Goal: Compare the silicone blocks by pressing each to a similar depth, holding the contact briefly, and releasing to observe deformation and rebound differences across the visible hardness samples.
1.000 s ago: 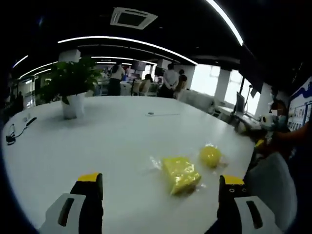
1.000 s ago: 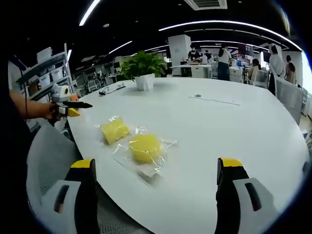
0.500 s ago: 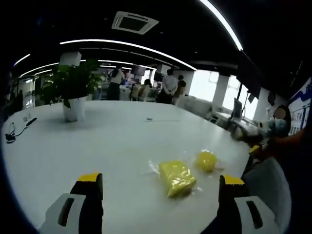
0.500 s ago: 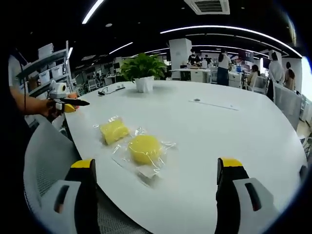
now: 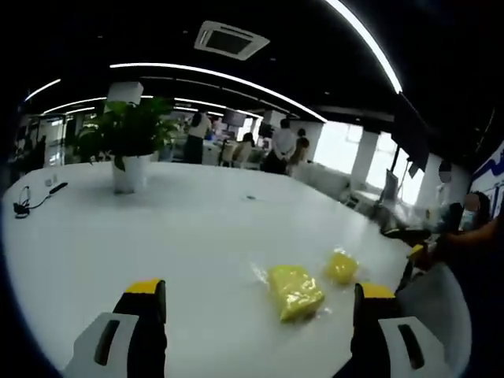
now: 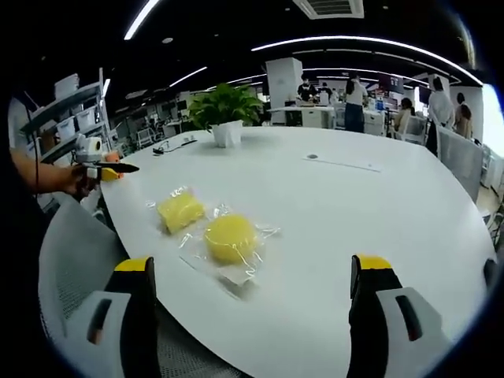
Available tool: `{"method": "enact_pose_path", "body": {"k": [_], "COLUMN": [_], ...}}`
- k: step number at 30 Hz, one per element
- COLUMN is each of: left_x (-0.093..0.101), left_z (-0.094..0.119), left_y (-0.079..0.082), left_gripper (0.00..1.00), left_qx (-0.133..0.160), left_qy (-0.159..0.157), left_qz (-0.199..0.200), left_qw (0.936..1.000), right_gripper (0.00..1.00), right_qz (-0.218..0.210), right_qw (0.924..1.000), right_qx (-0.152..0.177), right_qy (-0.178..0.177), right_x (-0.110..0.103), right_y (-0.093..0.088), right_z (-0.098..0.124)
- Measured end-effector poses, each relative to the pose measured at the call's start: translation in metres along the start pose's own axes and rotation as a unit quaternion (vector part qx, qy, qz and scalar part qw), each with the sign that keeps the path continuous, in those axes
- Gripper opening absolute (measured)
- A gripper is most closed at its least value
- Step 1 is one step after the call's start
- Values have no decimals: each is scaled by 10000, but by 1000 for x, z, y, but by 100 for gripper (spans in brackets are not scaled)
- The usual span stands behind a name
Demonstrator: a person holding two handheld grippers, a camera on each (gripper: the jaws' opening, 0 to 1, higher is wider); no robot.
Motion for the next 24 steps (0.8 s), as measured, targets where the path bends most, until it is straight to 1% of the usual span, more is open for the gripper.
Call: {"method": "enact_pose_path", "body": {"k": [1,2,4,5,10,12,14,16,21,24], "left_x": [1,1,0,-1,-2,-5,-6,-7,-3,0], "left_z": [-1,-1,0,1,5,5,4,2,-3,-4], "left_y": [-5,-7,-11,-11,-4,-4,-3,-3,0,-1], "left_gripper": [100,100,100,100,100,100,100,100,100,100], "left_qx": [-115,-161,-168,-133,-9,-56,-85,-97,-36,-44], "left_qy": [-20,-15,1,19,50,44,12,-22,-85,-108], "left_qz": [-23,-7,20,98,94,119,127,154,174,189], "left_qw": [9999,9999,9999,9999,9999,9999,9999,9998,9998,9998], "right_gripper": [97,97,97,97,97,97,97,97,97,97], "right_qz": [138,191,105,5,12,-138,-193,-272,-299,-273], "right_qw": [9999,9996,9997,9998,9999,9996,9993,9991,9991,9992], "right_qx": [-99,-171,-179,-122,-116,-128,-1,-10,-85,-114], "right_qy": [-17,-93,-124,-123,-125,-222,-310,-312,-299,-264], "right_x": [-1,0,0,0,-1,4,7,7,6,5], "right_y": [-4,-7,-7,-4,-4,-3,1,1,-2,-3], "right_z": [-1,-3,-3,-3,-3,-3,-3,-2,-4,-5]}}
Point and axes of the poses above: the point that each gripper's makers call its tool centre point, and the gripper's own axes: z roughly backward along the fingers, x roughly to its right, y roughly out of its top, the point moved 1 cm from there along z, roughly backward along the fingers, and after that the axes turned 13 degrees about -y, right-handed, at the moved point
